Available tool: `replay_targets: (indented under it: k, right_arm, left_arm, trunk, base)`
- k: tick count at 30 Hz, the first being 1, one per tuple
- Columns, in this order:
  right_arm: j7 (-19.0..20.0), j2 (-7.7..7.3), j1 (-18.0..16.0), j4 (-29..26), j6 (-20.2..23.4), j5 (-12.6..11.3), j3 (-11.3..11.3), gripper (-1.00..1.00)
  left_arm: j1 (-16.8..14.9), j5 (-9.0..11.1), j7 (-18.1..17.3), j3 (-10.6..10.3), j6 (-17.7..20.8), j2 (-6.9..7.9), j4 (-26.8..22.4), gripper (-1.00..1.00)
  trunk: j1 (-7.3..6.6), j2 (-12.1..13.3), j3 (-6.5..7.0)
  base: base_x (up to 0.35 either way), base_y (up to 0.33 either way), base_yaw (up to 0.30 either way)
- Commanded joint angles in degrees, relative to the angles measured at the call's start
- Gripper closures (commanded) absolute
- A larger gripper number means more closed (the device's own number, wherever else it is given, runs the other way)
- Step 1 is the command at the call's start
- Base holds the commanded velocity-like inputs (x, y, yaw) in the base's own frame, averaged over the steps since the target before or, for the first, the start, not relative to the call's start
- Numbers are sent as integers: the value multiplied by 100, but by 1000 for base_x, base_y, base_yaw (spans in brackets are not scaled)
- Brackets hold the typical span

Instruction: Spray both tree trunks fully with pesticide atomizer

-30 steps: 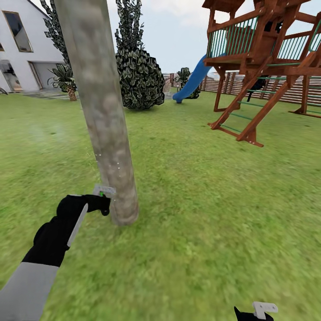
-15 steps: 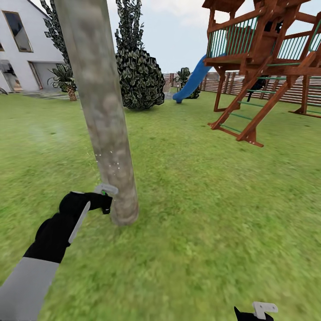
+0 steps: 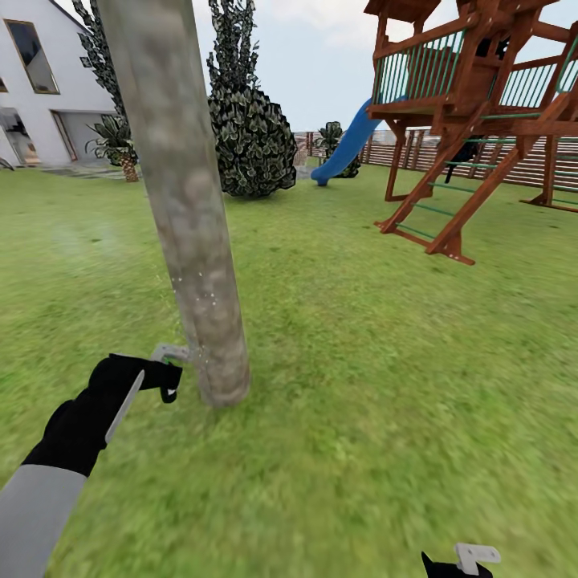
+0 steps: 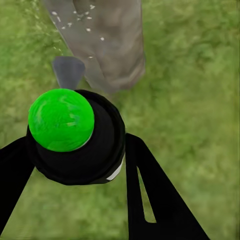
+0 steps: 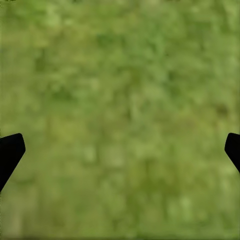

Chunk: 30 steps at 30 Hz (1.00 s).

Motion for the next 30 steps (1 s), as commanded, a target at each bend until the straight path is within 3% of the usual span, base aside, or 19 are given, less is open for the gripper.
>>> replay_targets:
  k: [1, 8, 11, 15, 17, 19, 21, 22, 26, 30]
  right_arm:
    - [0, 0, 0, 0, 0, 0, 0, -100]
    - [0, 0, 0, 0, 0, 0, 0, -100]
    - [0, 0, 0, 0, 0, 0, 0, -100]
    - [0, 0, 0, 0, 0, 0, 0, -100]
    - [0, 0, 0, 0, 0, 0, 0, -100]
    - [0, 0, 0, 0, 0, 0, 0, -100]
    - [0, 0, 0, 0, 0, 0, 0, -100]
    - [0, 0, 0, 0, 0, 0, 0, -100]
    - [0, 0, 0, 0, 0, 0, 0, -100]
    - [0, 0, 0, 0, 0, 0, 0, -100]
  left_arm:
    - [0, -5, -1, 7, -1, -1, -7, 100]
    - [29, -8, -1, 21, -1, 13, 14, 100]
    - [282, -30, 3, 24, -443, 23, 163, 100]
    - [323, -32, 7, 26, -1002, 12, 995, 100]
    - [323, -22, 8, 37, -1129, 10, 1113, 100]
    - [294, -19, 8, 149, -1131, 9, 1129, 100]
    - [216, -18, 14, 482, -1096, 12, 1104, 100]
    - [166, -17, 15, 549, -1086, 13, 1077, 100]
    - [-239, -24, 17, 627, -1059, 18, 1046, 100]
    - [-301, 0, 17, 622, -786, -3, 1010, 100]
  trunk:
    - [0, 0, 0]
    - [0, 0, 0]
    - [0, 0, 0]
    - [0, 0, 0]
    - [0, 0, 0]
    - [0, 0, 0]
    - [0, 0, 0]
    - [0, 0, 0]
    - [0, 0, 0]
    - [0, 0, 0]
  base:
    - [244, 71, 0]
    - [229, 174, 0]
    - [11, 12, 0]
    - [0, 0, 0]
    - [0, 0, 0]
    - [0, 0, 0]
    - [0, 0, 0]
    - [0, 0, 0]
    - [0, 0, 0]
    - [0, 0, 0]
